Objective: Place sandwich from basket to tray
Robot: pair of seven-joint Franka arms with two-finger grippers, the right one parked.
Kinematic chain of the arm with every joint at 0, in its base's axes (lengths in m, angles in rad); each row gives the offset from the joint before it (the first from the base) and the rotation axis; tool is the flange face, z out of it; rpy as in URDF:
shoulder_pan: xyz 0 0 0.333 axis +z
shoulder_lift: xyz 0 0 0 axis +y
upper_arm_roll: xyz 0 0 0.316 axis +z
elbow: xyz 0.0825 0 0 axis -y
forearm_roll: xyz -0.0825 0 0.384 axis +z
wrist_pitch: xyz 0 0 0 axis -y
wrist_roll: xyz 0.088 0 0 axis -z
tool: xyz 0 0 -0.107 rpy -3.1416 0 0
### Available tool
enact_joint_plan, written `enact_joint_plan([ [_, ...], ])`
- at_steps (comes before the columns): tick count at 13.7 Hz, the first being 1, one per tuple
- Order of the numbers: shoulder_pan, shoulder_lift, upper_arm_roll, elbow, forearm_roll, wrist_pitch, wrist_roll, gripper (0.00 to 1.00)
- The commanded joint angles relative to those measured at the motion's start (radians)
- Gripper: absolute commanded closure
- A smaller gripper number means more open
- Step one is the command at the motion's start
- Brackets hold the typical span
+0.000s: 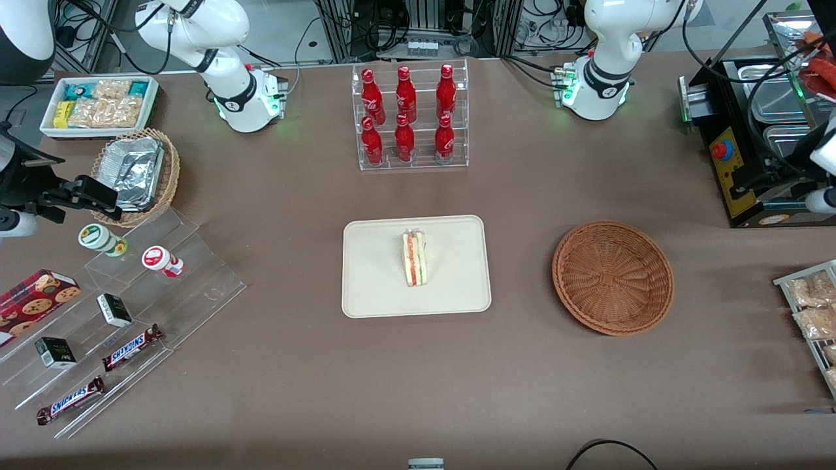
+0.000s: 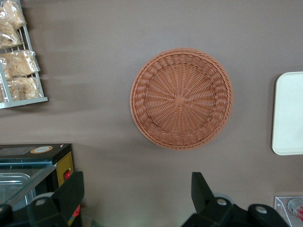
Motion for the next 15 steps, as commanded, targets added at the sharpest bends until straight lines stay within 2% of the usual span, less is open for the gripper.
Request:
enact_joint_plan([
  [1, -0.002, -0.03, -0.03, 0.002, -0.018, -0.035, -0.004, 0.0],
  [11, -0.002, -0.007, -0.056, 0.036, -0.012, -0.053, -0.061, 0.0],
  [15, -0.056, 0.017, -0.042, 0.051, -0.001, -0.039, -0.064, 0.0],
])
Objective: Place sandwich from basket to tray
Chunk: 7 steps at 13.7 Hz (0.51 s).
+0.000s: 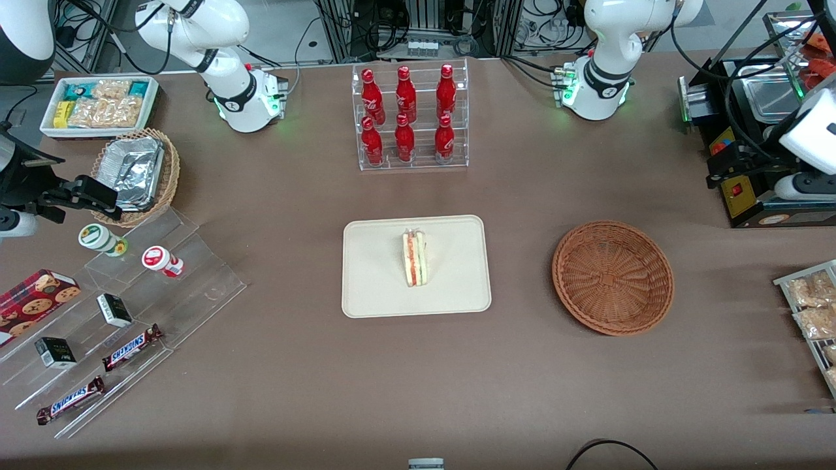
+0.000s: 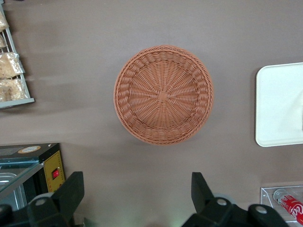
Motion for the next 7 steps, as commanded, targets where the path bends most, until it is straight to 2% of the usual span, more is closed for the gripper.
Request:
enact_joint_plan([
  [1, -0.048, 0.032, 0.011, 0.04, 0.008, -0.01, -0.02, 0.0],
  [7, -0.056, 0.03, 0.033, 0.074, 0.007, -0.019, -0.012, 0.0],
])
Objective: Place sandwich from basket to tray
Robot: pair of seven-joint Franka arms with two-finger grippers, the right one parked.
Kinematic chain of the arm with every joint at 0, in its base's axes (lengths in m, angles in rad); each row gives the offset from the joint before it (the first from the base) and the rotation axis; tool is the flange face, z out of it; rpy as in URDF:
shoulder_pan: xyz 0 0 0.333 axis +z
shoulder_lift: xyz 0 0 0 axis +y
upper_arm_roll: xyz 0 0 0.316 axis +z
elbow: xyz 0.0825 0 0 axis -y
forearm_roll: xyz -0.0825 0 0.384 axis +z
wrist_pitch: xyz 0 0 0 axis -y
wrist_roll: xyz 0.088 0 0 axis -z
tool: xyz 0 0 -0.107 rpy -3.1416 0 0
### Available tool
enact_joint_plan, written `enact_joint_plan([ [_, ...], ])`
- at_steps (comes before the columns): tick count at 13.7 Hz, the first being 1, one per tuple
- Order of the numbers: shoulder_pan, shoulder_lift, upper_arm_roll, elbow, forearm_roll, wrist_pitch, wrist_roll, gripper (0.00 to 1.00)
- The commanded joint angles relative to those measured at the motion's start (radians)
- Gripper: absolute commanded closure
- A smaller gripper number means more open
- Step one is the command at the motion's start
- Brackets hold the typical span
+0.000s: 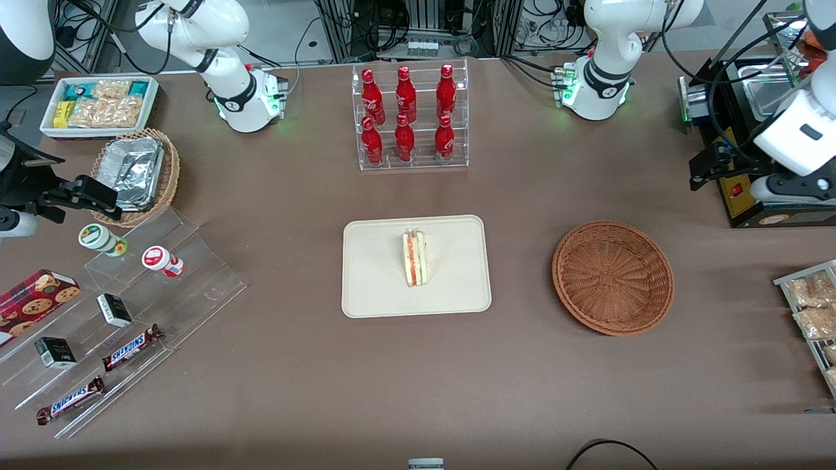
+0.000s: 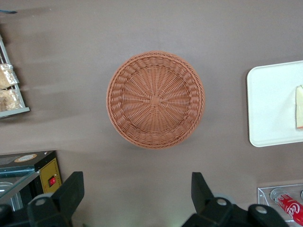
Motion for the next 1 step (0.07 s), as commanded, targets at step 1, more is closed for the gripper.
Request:
enact_joint_plan([
  [1, -0.012, 0.013, 0.019, 0.036, 0.006, -0.019, -0.008, 0.0],
])
